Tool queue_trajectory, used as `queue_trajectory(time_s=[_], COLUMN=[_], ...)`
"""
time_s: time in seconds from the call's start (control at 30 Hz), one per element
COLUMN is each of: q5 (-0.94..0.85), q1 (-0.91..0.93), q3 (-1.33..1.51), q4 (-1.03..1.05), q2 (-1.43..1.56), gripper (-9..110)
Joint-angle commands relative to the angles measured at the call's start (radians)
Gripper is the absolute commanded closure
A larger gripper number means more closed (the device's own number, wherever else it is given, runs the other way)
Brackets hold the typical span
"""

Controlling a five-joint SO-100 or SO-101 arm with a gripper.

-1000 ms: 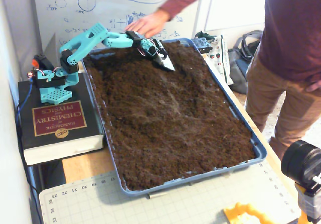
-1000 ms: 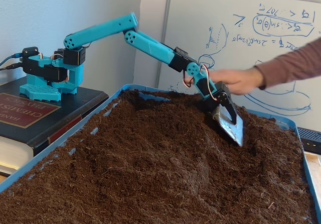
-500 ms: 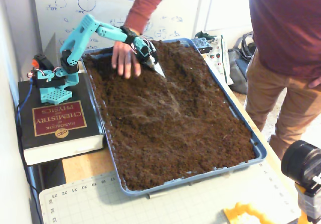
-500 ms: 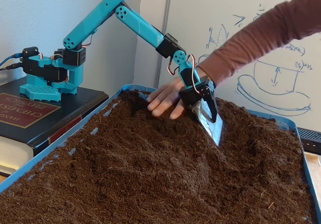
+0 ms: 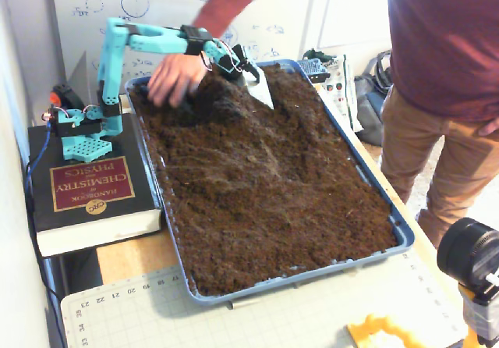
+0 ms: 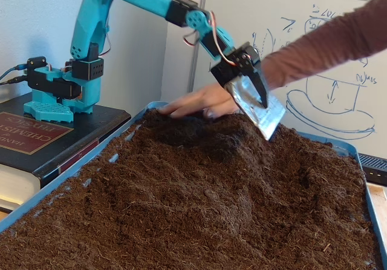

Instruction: Build a berm.

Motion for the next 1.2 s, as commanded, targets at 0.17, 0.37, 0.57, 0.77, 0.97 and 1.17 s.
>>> queue_trajectory(time_s=[0.17, 0.37, 0.57, 0.77, 0.97, 1.17], q5=[-0.301, -0.459, -0.500, -0.495, -0.483, -0.483], q1=[0.095, 0.009, -0.067, -0.064, -0.051, 0.054], q3=[0.244, 0.414, 0.574, 0.792, 0.890, 0.885], q4=[0.382, 0.653, 0.721, 0.540, 0.241, -0.061], q2=[0.241, 0.426, 0.497, 0.492, 0.423, 0.330], gripper=[101, 101, 101, 101, 101, 101])
